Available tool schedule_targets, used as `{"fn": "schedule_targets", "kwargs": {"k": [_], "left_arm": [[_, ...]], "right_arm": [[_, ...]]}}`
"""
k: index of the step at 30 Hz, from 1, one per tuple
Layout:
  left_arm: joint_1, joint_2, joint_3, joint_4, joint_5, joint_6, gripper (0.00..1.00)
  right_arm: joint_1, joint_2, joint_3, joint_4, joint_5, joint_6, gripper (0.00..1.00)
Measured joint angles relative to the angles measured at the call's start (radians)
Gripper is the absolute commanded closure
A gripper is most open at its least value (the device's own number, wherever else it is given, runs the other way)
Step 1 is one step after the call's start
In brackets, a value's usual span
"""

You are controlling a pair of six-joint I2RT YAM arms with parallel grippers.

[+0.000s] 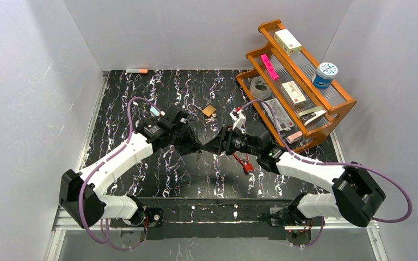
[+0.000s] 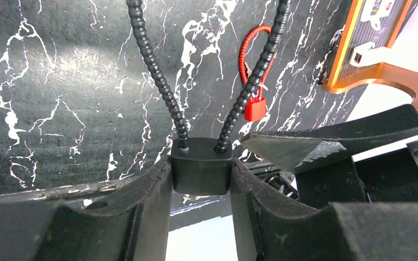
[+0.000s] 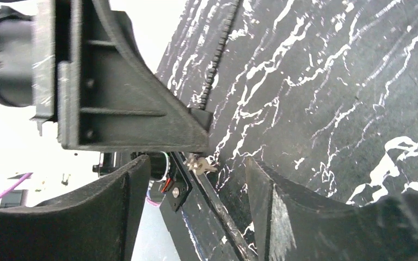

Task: Unlock with the key
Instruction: Unlock the lock.

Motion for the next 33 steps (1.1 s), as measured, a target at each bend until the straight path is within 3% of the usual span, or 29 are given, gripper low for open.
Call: {"fn": "schedule_targets", "kwargs": {"k": [10,19,23,27,33], "left_arm": [[-0.001,0.005,-0.001,0.015,0.038,-0.086,1.00],[0.000,0.005,-0.011,0.076,0.047,-0.209,1.00],[0.001,0.005,-0.011,0.090,0.043,-0.235,1.00],[0.006,0.002,-0.025,0.113,0.032,-0.255,1.00],[0.013,-0.029,-0.063,0.139,0.017,-0.283,0.96]], "right_arm": [[0.008,-0.009,-0.071,0.229,-0.006,-0.005,0.22],[0.068,0.014,-0.061,0.216,0.119,-0.013,0.27],[0.089,0.041,-0.032,0.188,0.191,-0.012,0.45],[0.107,0.058,-0.018,0.181,0.241,0.012,0.51],[0.119,0.085,-0.018,0.188,0.291,0.033,0.86]]}}
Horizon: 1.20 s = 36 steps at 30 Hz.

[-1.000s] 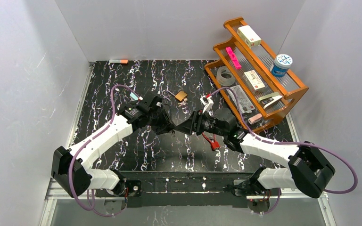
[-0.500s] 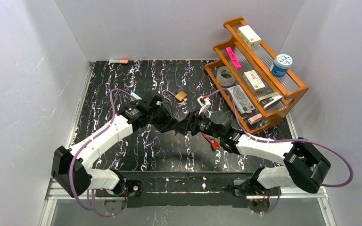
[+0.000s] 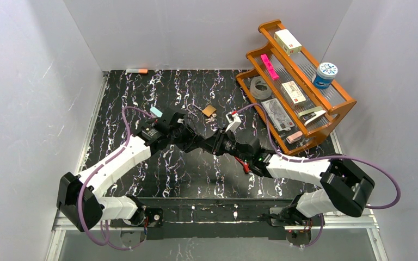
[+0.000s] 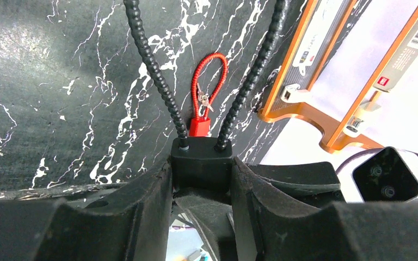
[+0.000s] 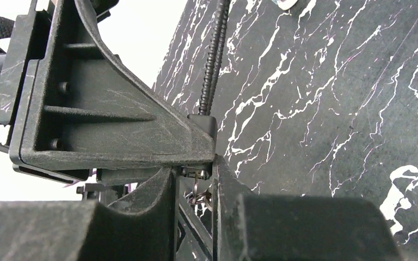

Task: Unlock with the key
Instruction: Unlock the lock.

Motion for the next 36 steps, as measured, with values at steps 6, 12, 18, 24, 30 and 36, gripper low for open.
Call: {"fn": "schedule_targets", "kwargs": {"k": [6,12,18,24,30,36], "left_arm": [[0.001,-0.010,-0.010,0.018,-0.006,0.001,0.68],[-0.001,-0.058,-0.035,0.039,0.011,0.032,0.15],[-0.005,-0.119,-0.056,0.105,0.025,0.097,0.06],[-0.005,-0.214,-0.210,0.336,0.063,0.170,0.05],[-0.005,-0.241,-0.316,0.638,0.162,0.172,0.07],[-0.005,-0.270,-0.359,0.849,0.226,0.166,0.21]], "right_arm": [[0.002,0.004,-0.011,0.034,0.016,0.009,0.96],[0.004,-0.007,-0.043,0.100,0.038,0.037,0.96],[-0.004,-0.066,-0.087,0.153,0.041,0.084,0.96],[-0.019,-0.169,-0.136,0.190,0.003,0.149,0.95],[-0.028,-0.212,-0.145,0.243,-0.073,0.231,0.95],[-0.028,-0.213,-0.172,0.300,-0.114,0.304,0.95]]}}
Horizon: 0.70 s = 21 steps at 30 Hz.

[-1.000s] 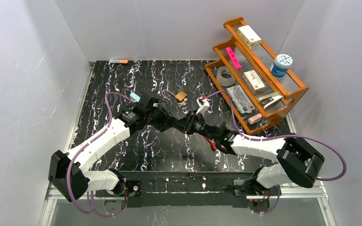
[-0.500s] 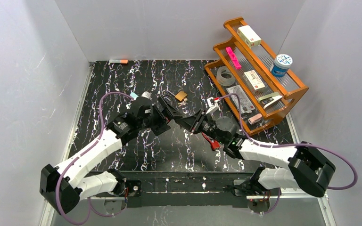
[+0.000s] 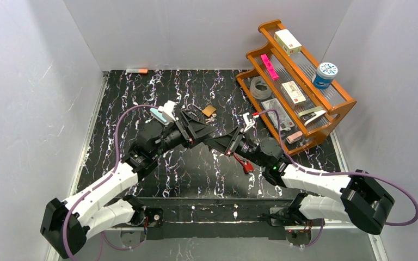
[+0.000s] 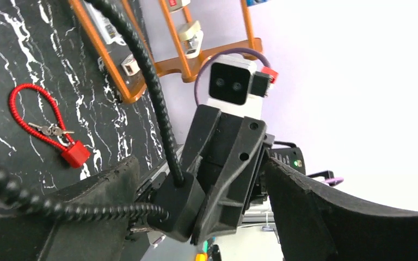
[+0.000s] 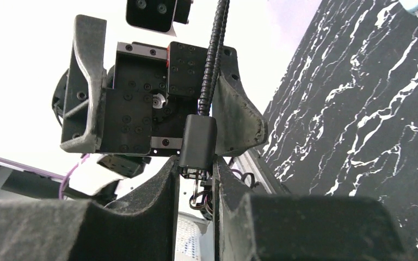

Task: Unlock with the key
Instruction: Unlock the lock.

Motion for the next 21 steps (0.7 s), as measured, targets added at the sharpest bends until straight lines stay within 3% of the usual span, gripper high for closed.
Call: {"fn": "schedule_targets", "kwargs": {"k": [6,11,17,18,21], "left_arm": [[0.000,-0.083,-0.072,0.096,-0.003,-0.008,0.38],[0.000,-0.098,-0.109,0.143,-0.008,-0.036,0.68],[0.000,-0.091,-0.112,0.167,-0.010,-0.055,0.88],[0.000,-0.091,-0.112,0.173,-0.010,-0.056,0.92],[0.000,-0.091,-0.112,0.176,-0.010,-0.061,1.00]], "right_arm": [[0.000,0.000,-0.008,0.053,-0.010,0.046,0.95],[0.000,0.000,-0.021,0.084,-0.014,0.074,0.95],[0.000,0.006,-0.022,0.135,-0.021,0.104,0.92],[-0.002,0.009,-0.022,0.142,-0.022,0.110,0.88],[-0.004,0.012,-0.022,0.148,-0.028,0.118,0.51]]}}
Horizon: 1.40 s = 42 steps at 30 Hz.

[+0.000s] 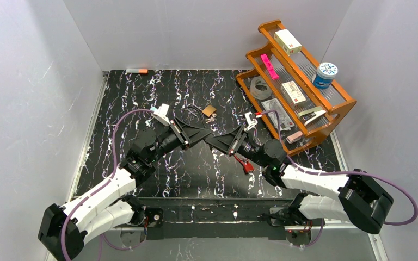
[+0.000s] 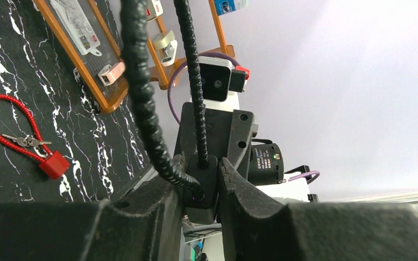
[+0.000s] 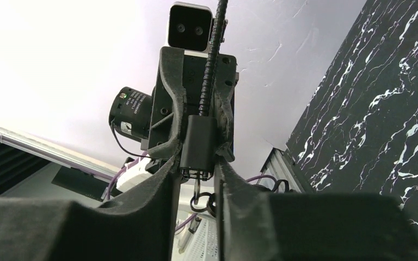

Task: Unlock with the key
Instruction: Unlock the lock.

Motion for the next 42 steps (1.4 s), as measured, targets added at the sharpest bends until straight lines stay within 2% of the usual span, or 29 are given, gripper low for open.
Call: {"fn": "schedule_targets", "kwargs": {"k": [2,5,9,13,17,19,24,27,28,31,33,40,42], "left_arm": [[0.000,0.000,0.000,-0.002,0.000,-0.003,1.00],[0.000,0.002,0.000,-0.004,0.000,-0.004,1.00],[0.000,0.018,0.010,-0.024,0.001,0.005,1.00],[0.000,0.029,0.031,-0.056,0.003,0.034,1.00],[0.000,0.038,0.055,-0.064,0.022,0.046,1.00],[0.000,0.050,0.071,-0.061,0.043,0.049,1.00],[0.000,0.068,0.089,-0.058,0.092,0.058,1.00],[0.000,0.068,0.089,-0.056,0.112,0.066,1.00],[0.000,0.069,0.089,-0.055,0.117,0.069,1.00],[0.000,0.071,0.091,-0.054,0.129,0.079,1.00],[0.000,0.075,0.093,-0.054,0.134,0.087,1.00],[0.000,0.089,0.095,-0.054,0.146,0.098,1.00],[0.000,0.091,0.095,-0.054,0.147,0.098,1.00]], "right_arm": [[0.000,0.000,0.000,0.000,-0.001,0.001,0.34],[-0.002,-0.008,-0.008,-0.013,-0.007,-0.014,0.24],[-0.008,-0.074,-0.038,-0.052,-0.026,-0.059,0.27],[-0.009,-0.174,-0.092,-0.090,-0.026,-0.092,0.44],[-0.011,-0.250,-0.094,-0.174,-0.023,-0.136,0.56],[-0.013,-0.276,-0.094,-0.203,-0.021,-0.155,0.55],[-0.013,-0.298,-0.094,-0.251,0.005,-0.182,0.33],[-0.013,-0.299,-0.093,-0.291,0.027,-0.196,0.29],[-0.013,-0.301,-0.093,-0.303,0.036,-0.202,0.31],[-0.013,-0.320,-0.093,-0.334,0.069,-0.222,0.55],[-0.014,-0.343,-0.093,-0.330,0.080,-0.242,0.63],[-0.014,-0.346,-0.079,-0.323,0.056,-0.283,0.64],[-0.014,-0.334,-0.072,-0.324,0.044,-0.285,0.70]]}}
